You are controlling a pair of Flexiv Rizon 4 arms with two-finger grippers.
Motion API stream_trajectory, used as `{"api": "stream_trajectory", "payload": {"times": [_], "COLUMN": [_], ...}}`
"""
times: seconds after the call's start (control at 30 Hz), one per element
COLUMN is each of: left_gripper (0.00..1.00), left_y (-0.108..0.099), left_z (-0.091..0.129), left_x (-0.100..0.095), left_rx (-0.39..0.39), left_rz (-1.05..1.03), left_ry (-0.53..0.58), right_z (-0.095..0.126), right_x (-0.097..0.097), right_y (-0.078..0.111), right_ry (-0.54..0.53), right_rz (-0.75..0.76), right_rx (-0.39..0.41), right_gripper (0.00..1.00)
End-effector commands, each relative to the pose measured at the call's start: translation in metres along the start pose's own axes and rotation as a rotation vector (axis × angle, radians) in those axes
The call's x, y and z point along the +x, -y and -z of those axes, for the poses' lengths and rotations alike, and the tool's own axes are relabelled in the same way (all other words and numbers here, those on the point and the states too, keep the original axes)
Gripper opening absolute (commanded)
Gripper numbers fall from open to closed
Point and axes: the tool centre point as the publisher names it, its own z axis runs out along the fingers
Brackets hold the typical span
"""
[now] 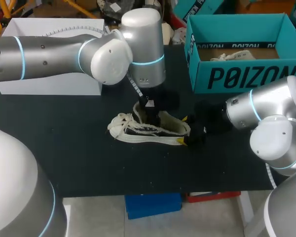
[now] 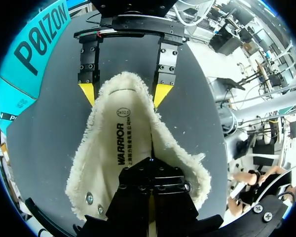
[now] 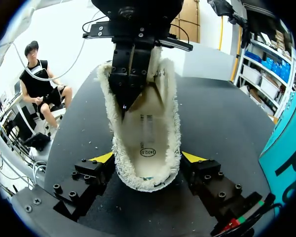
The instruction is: Take the shoe out of the shoebox, open the shoe tongue, remove and reinsert the insole, then place the shoe into the shoebox
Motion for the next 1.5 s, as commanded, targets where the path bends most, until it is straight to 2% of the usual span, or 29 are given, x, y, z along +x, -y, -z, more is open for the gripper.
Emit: {"api": "stream_trajectory", "payload": {"times": [0.03, 1.0, 1.03, 1.07, 1.17, 1.2, 1.33, 1.4, 1.5], "left_gripper": [0.00, 0.00, 0.31, 0.40, 0.40, 0.44, 0.45, 0.45, 0.46], "left_y": [-0.003, -0.005, -0.005, -0.004, -0.004, -0.004, -0.006, -0.007, -0.009], "left_z": [-0.007, -0.029, -0.028, -0.025, -0.022, -0.021, -0.020, -0.020, -0.020], "left_x": [0.000, 0.004, 0.004, 0.004, 0.004, 0.003, 0.002, 0.001, -0.002], "left_rx": [0.010, 0.008, 0.014, 0.021, 0.013, 0.012, -0.062, -0.071, -0.123], "left_rz": [0.012, 0.045, 0.046, 0.042, 0.044, 0.045, 0.056, 0.073, 0.088], "left_ry": [0.000, 0.001, 0.006, 0.016, 0.044, 0.055, 0.132, 0.162, 0.256], "right_z": [0.000, 0.000, 0.000, 0.000, 0.000, 0.000, 0.000, 0.000, 0.000], "right_x": [0.000, 0.000, 0.000, 0.000, 0.000, 0.000, 0.000, 0.000, 0.000], "right_y": [0.001, 0.001, 0.001, 0.001, 0.001, 0.001, 0.001, 0.001, 0.001], "right_ry": [0.001, 0.001, 0.001, 0.001, 0.001, 0.001, 0.001, 0.001, 0.001], "right_rz": [-0.001, -0.001, -0.001, -0.001, -0.001, -0.001, -0.001, -0.001, -0.001], "right_rx": [0.002, 0.002, 0.002, 0.002, 0.002, 0.002, 0.002, 0.002, 0.002], "right_gripper": [0.00, 0.00, 0.00, 0.00, 0.00, 0.00, 0.00, 0.00, 0.00]}}
